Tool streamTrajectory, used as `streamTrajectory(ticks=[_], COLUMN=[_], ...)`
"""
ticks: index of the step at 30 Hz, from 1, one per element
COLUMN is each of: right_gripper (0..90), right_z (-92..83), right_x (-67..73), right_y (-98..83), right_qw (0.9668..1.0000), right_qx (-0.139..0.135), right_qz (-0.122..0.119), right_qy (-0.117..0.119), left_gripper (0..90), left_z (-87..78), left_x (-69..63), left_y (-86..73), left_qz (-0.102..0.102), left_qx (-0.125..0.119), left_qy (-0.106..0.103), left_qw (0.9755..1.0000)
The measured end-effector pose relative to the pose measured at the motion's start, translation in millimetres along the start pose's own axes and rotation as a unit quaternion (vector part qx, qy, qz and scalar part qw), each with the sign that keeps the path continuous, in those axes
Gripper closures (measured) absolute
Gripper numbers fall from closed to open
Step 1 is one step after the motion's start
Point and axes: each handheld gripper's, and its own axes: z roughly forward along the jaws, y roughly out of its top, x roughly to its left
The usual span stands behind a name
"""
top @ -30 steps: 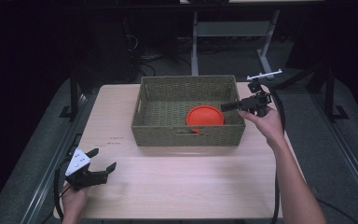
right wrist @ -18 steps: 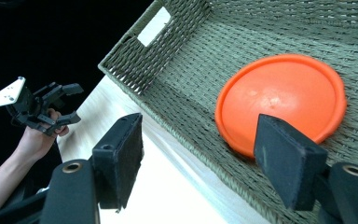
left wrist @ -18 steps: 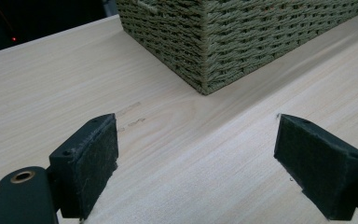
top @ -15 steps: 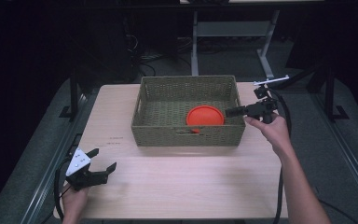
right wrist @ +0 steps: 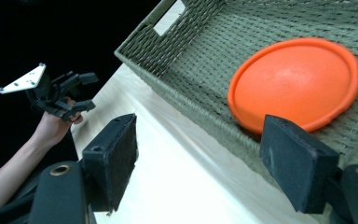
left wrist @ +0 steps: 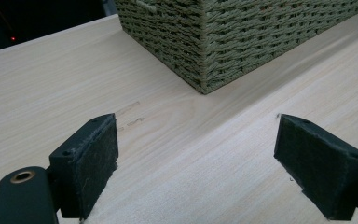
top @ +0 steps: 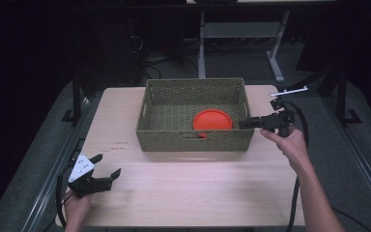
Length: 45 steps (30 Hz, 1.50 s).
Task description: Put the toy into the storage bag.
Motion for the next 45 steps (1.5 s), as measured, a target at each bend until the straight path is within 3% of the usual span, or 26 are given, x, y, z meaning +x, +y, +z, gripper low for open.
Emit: streamTrajectory(ticks=[12, 29, 45], right_gripper=[23.8, 22.4, 20.7], right_z=[-10.5, -16.2, -28.4], right_x=[-1.7, -12.8, -23.6], right_y=[-18.6, -67.6, -101.8], right_qw=[1.0, 0.9996, 0.999], right_qx=[-0.006, -0.01, -0.02], right_qz=[0.002, 0.018, 0.038], right_qy=[0.003, 0.017, 0.013], left_gripper=[13.0, 13.0, 13.0], left_z=[0.1, 0.1, 0.4], left_x=[-0.6, -1.5, -1.8], left_y=[0.1, -0.1, -1.0], left_qz=[0.003, 0.003, 0.001], left_qx=[0.001, 0.004, 0.003], left_qy=[-0.001, -0.002, -0.002], left_qw=[1.0, 1.0, 1.0])
